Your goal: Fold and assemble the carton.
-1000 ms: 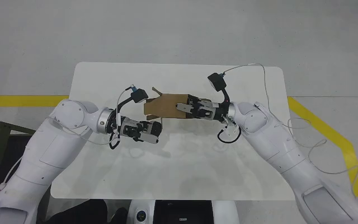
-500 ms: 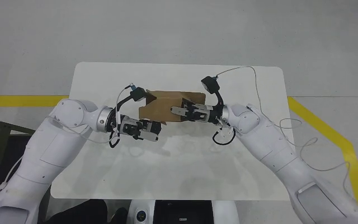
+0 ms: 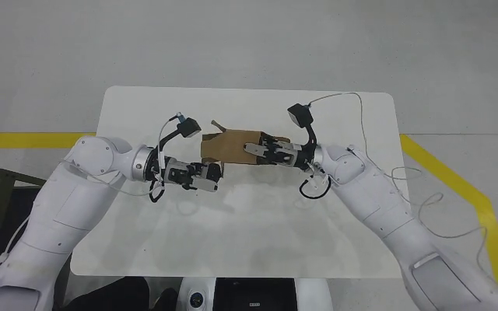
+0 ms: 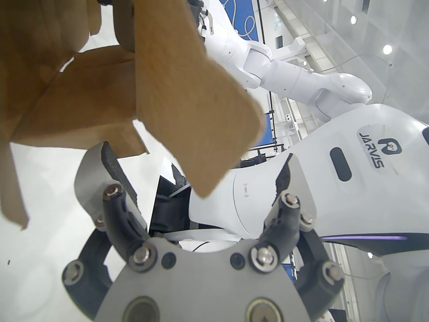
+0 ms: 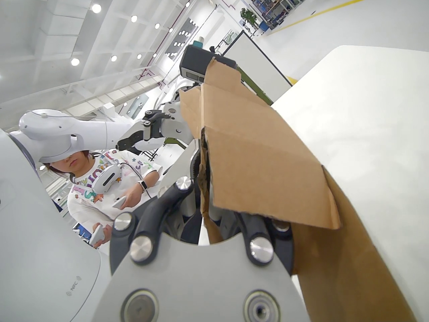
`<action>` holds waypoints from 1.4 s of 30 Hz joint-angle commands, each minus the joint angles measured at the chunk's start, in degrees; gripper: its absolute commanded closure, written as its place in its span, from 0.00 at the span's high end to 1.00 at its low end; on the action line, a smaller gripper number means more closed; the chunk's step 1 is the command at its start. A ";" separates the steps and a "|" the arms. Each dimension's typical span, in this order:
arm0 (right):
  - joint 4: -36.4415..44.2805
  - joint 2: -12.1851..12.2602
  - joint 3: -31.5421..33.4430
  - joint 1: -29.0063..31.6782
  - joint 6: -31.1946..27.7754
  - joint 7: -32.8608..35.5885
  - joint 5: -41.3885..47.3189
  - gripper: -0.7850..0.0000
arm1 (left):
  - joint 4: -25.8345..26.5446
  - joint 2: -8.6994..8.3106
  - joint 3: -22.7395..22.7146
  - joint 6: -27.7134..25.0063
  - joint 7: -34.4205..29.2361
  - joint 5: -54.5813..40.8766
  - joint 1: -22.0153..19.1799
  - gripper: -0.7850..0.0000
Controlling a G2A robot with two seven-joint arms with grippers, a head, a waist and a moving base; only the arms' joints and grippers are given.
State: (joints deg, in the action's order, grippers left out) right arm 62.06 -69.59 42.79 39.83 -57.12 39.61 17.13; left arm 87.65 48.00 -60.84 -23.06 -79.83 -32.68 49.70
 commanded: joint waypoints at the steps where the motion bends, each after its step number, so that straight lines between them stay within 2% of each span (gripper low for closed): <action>1: 0.08 0.41 0.93 0.73 -0.01 0.54 0.52 0.00 | -0.89 -0.04 -0.49 -0.10 0.09 0.30 -0.10 1.00; 6: 1.58 1.66 3.03 3.39 0.60 3.51 2.73 0.00 | -3.86 -0.23 -1.89 -1.58 1.46 4.51 -0.69 1.00; 13: 4.70 3.08 4.96 6.11 2.45 9.39 7.18 0.00 | -7.31 -0.05 -1.50 -2.39 5.83 12.16 -1.04 1.00; 25: 7.74 3.46 5.05 7.01 4.83 12.39 9.80 0.00 | -7.99 0.61 0.46 -3.20 14.94 25.11 -1.27 1.00; 31: 7.74 3.18 4.07 6.41 4.95 12.50 10.46 0.00 | -7.90 1.01 1.34 -1.85 16.19 25.79 -1.40 1.00; 42: 6.66 2.31 1.34 4.75 4.59 12.14 11.32 0.00 | -7.22 1.28 1.21 -1.47 14.00 22.48 -1.92 1.00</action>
State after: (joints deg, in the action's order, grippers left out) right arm 68.79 -67.22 44.34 44.71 -52.49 51.79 28.35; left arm 80.49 49.26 -59.60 -24.64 -65.80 -10.07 47.85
